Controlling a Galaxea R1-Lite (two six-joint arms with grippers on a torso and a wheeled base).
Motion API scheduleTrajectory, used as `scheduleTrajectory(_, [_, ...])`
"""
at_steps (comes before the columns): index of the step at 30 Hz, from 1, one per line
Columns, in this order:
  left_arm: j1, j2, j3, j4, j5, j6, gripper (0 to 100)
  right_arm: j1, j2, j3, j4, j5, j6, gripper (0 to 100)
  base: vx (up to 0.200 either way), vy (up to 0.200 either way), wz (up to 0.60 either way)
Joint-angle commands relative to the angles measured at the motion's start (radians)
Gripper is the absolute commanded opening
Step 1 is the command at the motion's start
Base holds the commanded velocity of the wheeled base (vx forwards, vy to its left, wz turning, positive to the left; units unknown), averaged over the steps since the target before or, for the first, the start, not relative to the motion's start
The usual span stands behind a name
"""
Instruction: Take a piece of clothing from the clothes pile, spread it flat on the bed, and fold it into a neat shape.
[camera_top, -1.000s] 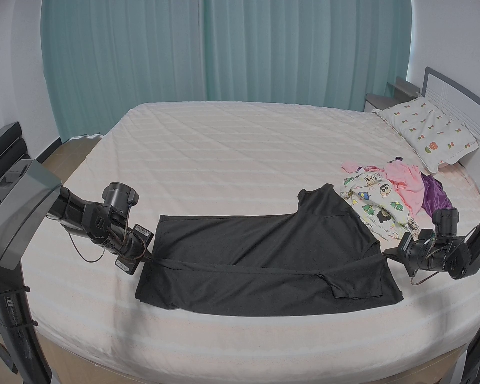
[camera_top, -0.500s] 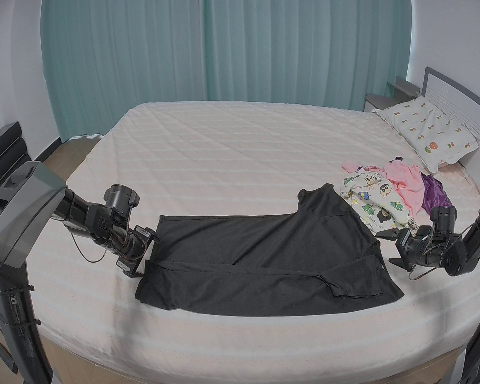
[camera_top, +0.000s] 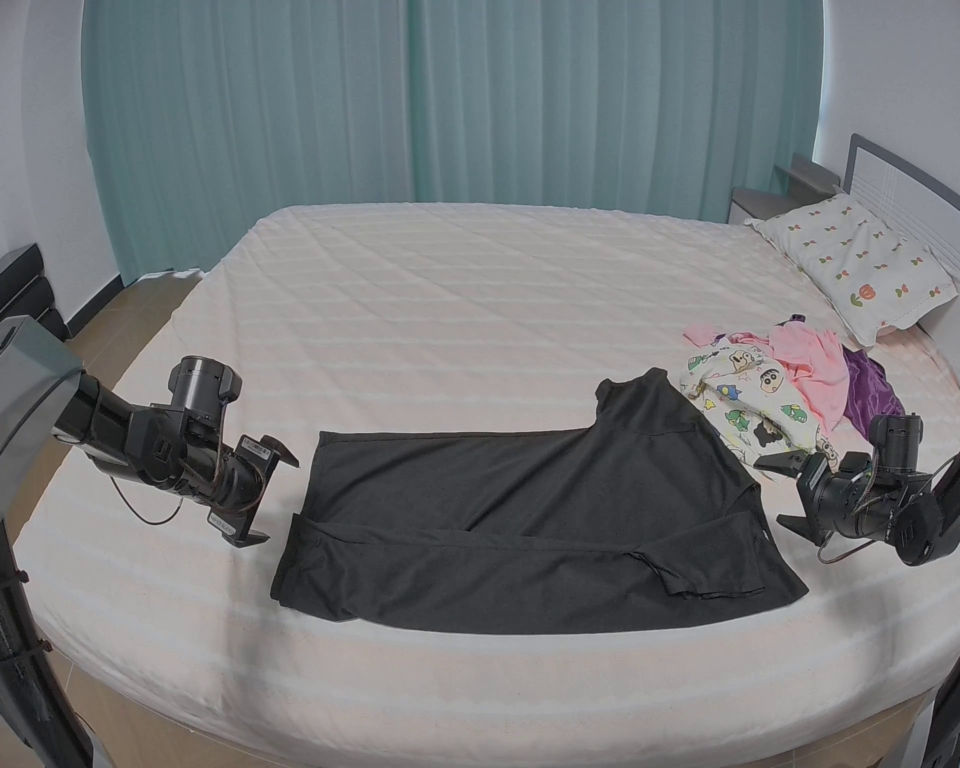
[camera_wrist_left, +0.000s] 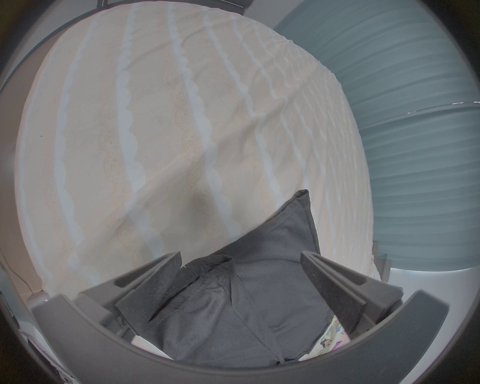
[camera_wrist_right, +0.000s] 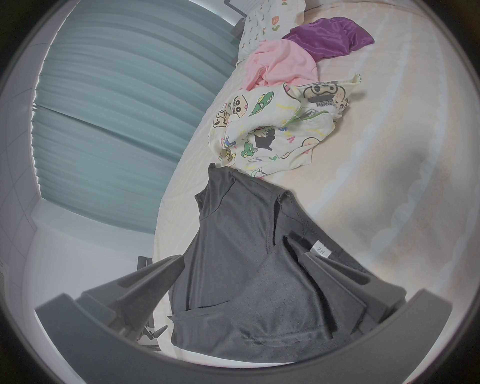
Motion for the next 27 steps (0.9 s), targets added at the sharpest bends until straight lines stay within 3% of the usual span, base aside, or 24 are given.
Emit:
scheduleTrajectory(1, [-0.004, -0.025, 0.036, -0.019, -0.017, -0.011, 100, 0.014, -0.009, 0.013, -0.005, -0.001, 0.000, 100, 0.200, 0.000, 0.00])
scheduleTrajectory(16, [-0.029, -0.025, 0.033, -0.013, -0.015, -0.009, 100, 0.021, -0.004, 0.025, -0.005, 0.001, -0.003, 100, 0.000, 0.000, 0.00])
scheduleTrajectory(22, [-0.050, -0.026, 0.036, -0.010, -0.012, -0.009, 100, 0.021, -0.009, 0.027, -0.005, -0.001, -0.005, 100, 0.000, -0.200, 0.00])
scheduleTrajectory(27, [-0.059, -0.037, 0.032, -0.013, -0.002, -0.003, 100, 0.021, -0.008, 0.028, -0.005, -0.001, -0.005, 100, 0.000, 0.000, 0.00])
